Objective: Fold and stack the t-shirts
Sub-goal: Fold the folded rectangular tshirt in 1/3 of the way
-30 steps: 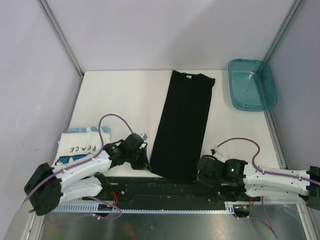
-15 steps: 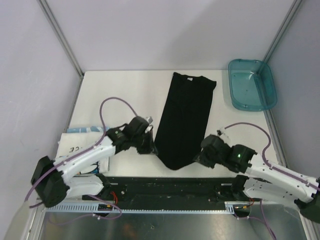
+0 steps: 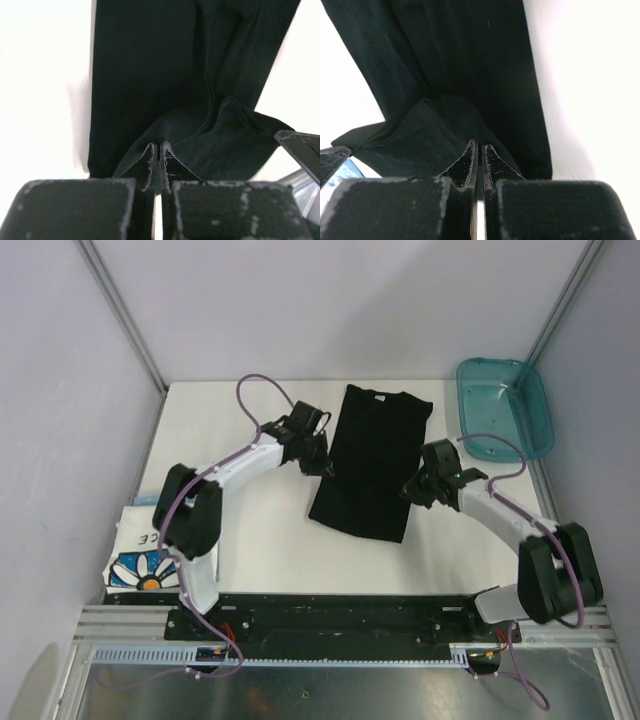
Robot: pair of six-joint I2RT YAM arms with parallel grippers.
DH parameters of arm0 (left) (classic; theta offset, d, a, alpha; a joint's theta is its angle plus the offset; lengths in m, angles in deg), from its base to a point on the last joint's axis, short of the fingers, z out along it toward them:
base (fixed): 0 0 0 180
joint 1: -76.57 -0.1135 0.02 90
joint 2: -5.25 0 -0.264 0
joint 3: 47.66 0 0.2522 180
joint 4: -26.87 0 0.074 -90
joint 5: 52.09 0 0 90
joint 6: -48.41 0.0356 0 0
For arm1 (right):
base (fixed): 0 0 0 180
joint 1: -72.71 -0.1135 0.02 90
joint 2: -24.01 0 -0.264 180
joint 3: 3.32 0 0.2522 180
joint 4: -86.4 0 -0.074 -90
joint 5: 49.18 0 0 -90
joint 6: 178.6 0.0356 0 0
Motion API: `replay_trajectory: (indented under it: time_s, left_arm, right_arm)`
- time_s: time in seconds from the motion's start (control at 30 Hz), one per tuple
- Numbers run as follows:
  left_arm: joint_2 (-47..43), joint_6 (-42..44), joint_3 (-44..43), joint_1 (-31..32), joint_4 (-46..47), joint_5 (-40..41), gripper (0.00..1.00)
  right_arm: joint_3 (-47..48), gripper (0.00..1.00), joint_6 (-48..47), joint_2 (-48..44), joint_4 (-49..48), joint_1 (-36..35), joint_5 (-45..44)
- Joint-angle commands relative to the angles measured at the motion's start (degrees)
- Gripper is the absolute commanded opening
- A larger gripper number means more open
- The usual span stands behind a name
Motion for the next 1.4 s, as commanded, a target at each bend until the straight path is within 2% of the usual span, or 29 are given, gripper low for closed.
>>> replay_trajectory:
  time_s: [0.0,0.13,0.27,0.63,1.1,1.37]
  left_arm:
    - [7.7,2.0,-10.3,-2.4,1.4,-0.3,0.0]
    - [14.8,2.0,-18.1,-3.5,1.4,-1.2,0.0]
    - [18.6,1.7,-21.7,-4.3,1.4,-2.0,0.0]
    - [20.2,2.1,-23.5,-6.1,1.5,-2.0,0.0]
    - [27.1,2.8,-29.8,-7.0,1.5,-4.4,0.0]
    - [25.8,3.2,-30.1,-7.4,1.5,-4.1,0.0]
  right_arm:
    - [6.4,0.0,-5.5,9.0,-11.3,4.3,3.5]
    - [10.9,0.0,-6.2,15.9,-12.9,7.7,5.0]
    - [13.2,0.0,-6.9,18.7,-13.3,9.9,5.9]
    - [13.5,0.0,-8.2,18.6,-14.0,12.0,7.0]
    - [14.6,0.0,-7.9,24.7,-17.7,13.7,9.3]
    - [15.1,0.0,-8.3,22.9,-16.7,14.8,8.9]
